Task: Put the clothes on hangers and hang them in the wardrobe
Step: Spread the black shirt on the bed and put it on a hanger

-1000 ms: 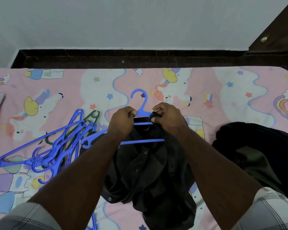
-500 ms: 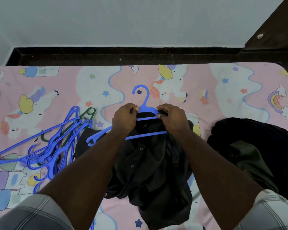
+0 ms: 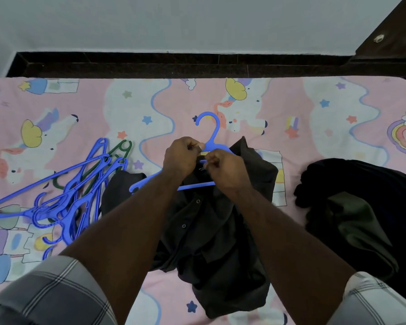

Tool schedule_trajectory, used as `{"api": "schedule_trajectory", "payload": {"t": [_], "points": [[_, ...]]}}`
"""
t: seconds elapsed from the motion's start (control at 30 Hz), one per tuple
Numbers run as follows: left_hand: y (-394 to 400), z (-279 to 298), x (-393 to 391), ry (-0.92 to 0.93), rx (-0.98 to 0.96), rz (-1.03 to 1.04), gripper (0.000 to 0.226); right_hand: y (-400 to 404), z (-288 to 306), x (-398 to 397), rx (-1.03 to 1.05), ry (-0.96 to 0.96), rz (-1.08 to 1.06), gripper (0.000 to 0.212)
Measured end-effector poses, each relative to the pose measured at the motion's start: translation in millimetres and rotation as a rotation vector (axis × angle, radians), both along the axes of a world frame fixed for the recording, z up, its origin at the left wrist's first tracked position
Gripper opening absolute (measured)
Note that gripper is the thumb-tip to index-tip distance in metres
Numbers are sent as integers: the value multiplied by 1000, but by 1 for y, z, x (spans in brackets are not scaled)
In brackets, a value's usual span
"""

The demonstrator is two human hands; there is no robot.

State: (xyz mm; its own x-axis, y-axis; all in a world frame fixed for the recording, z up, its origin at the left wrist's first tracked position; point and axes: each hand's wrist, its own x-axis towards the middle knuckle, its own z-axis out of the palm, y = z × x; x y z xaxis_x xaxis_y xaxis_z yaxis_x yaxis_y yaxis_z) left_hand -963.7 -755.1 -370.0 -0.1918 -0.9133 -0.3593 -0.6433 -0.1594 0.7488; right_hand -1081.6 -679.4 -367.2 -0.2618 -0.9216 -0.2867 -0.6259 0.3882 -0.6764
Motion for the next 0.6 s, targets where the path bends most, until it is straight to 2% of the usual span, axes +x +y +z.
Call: {"api": "schedule_trajectory", "payload": {"t": [0.1, 0.17, 0.3, 0.37, 0.5, 0.6], "points": [[-2, 2, 1, 23, 26, 15, 15, 0, -3, 19, 53, -98, 73, 19], [-4, 4, 1, 53, 46, 23, 13, 3, -7, 30, 126, -207, 24, 20], [-5, 10, -1, 92, 78, 14, 12, 7, -8, 46, 233, -759, -372, 12], [-6, 13, -2, 134, 107, 17, 10, 6, -8, 51, 229, -934, -514, 13], [-6, 16, 2, 169, 140, 15, 11, 8, -12, 52, 209, -1105, -628, 10], [-4, 10, 14, 130, 134, -24, 12, 10, -16, 48, 202, -1111, -617, 12]]}}
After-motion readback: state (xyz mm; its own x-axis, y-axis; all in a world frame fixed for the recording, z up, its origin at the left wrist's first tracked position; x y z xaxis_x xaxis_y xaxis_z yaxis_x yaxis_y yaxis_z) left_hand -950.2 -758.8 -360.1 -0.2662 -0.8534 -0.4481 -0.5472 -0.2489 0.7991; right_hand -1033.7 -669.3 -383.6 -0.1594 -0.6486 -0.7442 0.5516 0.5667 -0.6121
